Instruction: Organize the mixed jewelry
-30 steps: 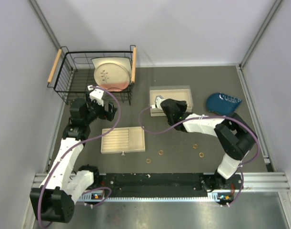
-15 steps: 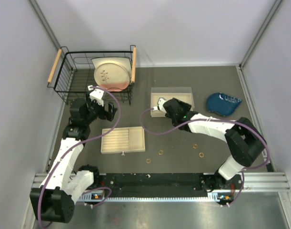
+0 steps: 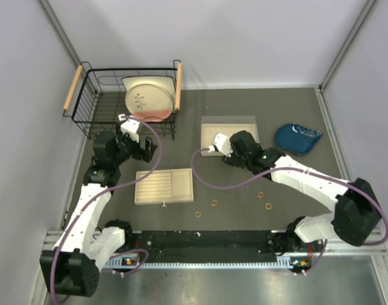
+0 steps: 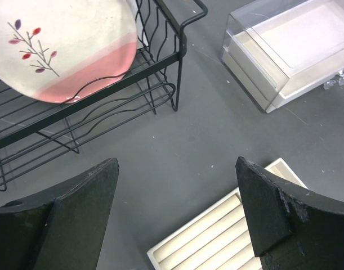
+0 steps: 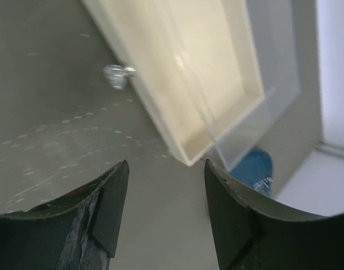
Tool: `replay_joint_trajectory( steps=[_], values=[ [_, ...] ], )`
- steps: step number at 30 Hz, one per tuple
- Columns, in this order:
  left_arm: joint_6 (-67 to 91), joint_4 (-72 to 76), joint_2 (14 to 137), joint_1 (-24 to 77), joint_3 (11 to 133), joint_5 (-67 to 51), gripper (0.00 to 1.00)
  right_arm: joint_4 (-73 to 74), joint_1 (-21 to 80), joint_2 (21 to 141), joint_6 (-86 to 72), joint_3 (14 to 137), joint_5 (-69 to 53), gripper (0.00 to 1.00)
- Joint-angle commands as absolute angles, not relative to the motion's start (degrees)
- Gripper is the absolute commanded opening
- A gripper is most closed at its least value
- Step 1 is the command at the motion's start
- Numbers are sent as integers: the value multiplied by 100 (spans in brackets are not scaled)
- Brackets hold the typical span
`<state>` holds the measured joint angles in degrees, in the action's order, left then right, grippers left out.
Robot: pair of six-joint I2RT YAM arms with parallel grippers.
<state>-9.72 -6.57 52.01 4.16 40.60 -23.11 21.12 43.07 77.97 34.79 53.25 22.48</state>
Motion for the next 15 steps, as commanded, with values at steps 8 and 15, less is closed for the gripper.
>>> replay_joint_trajectory(
  steps=[8, 15],
  values=[
    [-1125, -712, 5203, 413, 4201, -2769, 91, 3788, 4430, 7637, 2672, 5599, -1746, 49],
    [-984, -615, 5247, 413, 4219, -2189, 91, 3692, 4772, 8182, 2374, 5765, -2548, 45]
  ],
)
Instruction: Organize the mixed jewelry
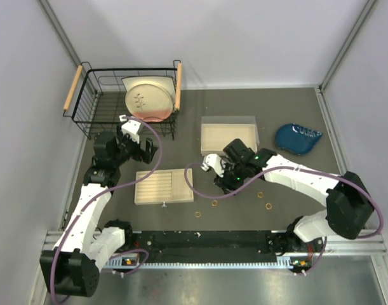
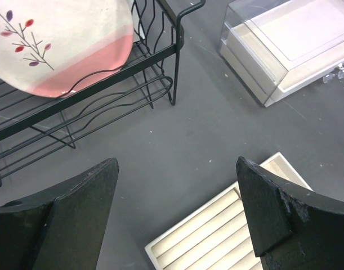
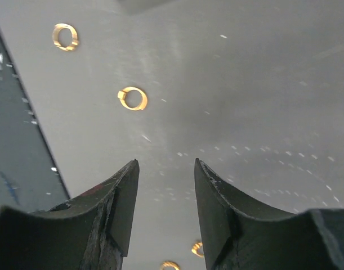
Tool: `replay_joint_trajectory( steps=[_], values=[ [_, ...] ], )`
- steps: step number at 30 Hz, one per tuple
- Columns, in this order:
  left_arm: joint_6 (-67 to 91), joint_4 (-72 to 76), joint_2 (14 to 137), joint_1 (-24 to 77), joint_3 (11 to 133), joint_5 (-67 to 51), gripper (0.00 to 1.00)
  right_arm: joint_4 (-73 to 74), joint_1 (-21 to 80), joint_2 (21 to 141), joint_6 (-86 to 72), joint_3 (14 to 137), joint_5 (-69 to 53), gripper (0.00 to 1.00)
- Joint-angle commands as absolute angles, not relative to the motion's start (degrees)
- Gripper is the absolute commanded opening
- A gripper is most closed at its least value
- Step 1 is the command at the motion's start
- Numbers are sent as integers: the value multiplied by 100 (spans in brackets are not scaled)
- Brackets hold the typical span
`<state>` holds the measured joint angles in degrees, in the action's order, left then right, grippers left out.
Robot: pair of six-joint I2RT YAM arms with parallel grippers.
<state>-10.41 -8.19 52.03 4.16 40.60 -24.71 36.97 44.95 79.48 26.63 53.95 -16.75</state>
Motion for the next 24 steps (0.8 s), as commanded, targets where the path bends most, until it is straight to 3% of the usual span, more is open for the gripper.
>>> replay_joint_trajectory(
  steps=[1, 12, 24],
  values=[
    [-976, -598, 5256, 413, 4227, -2136, 91, 3674, 4912, 8244, 2356, 5774, -2566, 45],
    [-870, -492, 5379, 396, 4245, -1363, 91, 3024, 5791, 8999, 1873, 5765, -1847, 38],
    [-721, -483, 5441, 281, 4342, -1090, 91, 2847, 6099, 9492, 1275, 6064, -668, 36]
  ],
)
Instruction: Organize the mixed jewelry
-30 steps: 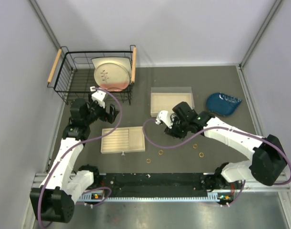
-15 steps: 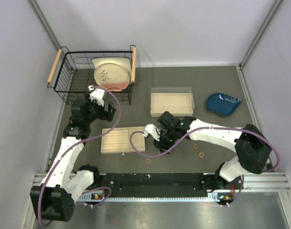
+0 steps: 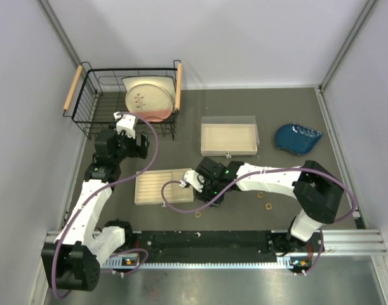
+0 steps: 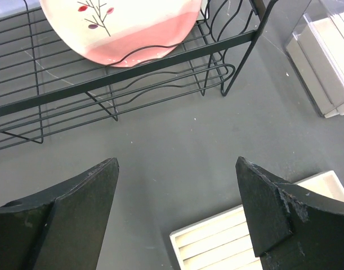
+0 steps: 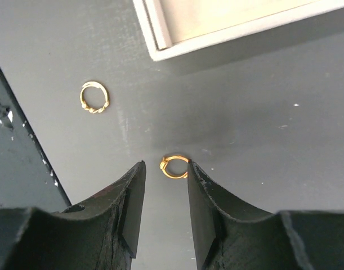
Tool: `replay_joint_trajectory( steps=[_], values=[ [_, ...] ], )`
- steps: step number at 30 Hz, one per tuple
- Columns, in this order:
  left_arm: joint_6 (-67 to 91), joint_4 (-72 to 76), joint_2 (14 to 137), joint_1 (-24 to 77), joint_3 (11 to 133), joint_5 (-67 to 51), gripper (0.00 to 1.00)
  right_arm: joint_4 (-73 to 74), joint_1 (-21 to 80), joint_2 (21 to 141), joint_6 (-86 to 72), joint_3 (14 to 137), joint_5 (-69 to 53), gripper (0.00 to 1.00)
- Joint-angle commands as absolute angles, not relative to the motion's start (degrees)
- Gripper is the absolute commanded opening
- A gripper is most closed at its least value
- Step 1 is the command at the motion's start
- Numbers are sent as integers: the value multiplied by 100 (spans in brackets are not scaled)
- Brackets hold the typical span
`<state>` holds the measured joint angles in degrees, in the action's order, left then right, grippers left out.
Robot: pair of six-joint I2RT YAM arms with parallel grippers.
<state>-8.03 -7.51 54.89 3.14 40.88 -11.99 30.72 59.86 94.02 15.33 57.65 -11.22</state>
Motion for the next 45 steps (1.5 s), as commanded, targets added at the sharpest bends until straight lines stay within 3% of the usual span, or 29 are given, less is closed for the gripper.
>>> replay_joint_trajectory(
  steps=[1, 45],
  values=[
    [-712, -483, 5440, 281, 4342, -1090, 91, 2848, 6117, 9518, 1257, 6082, -624, 36],
    [-817, -483, 5484, 255, 4298, -1090, 91, 3120, 6363, 9510, 1230, 5801, -404, 31]
  ],
)
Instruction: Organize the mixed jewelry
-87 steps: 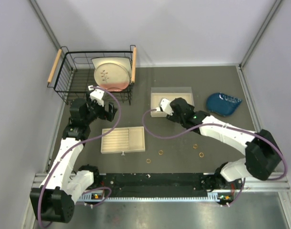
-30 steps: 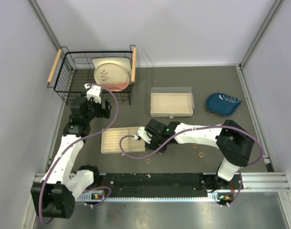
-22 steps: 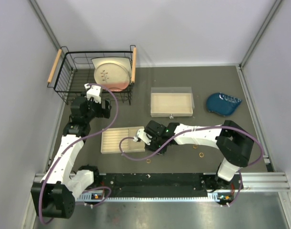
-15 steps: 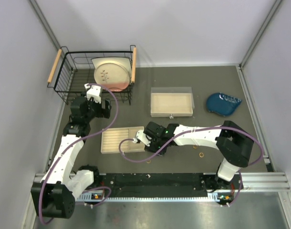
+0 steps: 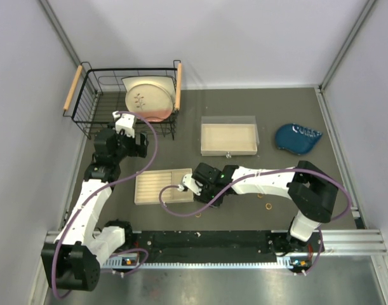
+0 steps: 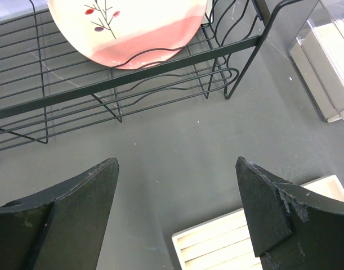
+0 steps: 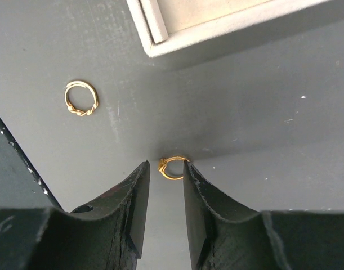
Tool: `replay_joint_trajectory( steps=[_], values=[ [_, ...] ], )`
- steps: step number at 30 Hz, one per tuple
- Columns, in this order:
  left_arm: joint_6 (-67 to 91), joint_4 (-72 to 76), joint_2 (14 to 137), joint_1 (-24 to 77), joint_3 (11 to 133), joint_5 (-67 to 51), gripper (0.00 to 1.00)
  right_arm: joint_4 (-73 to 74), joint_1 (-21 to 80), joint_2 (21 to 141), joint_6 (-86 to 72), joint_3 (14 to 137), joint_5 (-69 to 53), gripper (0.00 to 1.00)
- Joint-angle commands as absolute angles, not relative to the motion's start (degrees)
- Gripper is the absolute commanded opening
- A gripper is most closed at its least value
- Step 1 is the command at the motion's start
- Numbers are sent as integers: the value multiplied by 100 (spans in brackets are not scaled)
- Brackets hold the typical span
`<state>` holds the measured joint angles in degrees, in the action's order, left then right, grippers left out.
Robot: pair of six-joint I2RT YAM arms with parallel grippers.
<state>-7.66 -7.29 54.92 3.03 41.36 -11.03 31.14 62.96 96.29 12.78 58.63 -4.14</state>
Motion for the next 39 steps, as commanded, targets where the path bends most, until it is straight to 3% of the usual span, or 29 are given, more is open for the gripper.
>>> replay_joint_trajectory(
  steps=[1, 30, 39],
  values=[
    [-817, -483, 5476, 255, 4298, -1081, 91, 3138, 6363, 9527, 1239, 5801, -396, 31],
    [-852, -466, 5388, 176, 4201, -1151, 91, 3094, 6601, 9932, 1204, 5827, -18, 27],
    [-870, -466, 5370, 149, 4175, -1239, 91, 3076, 6609, 10046, 1292, 5871, -18, 13]
  ],
)
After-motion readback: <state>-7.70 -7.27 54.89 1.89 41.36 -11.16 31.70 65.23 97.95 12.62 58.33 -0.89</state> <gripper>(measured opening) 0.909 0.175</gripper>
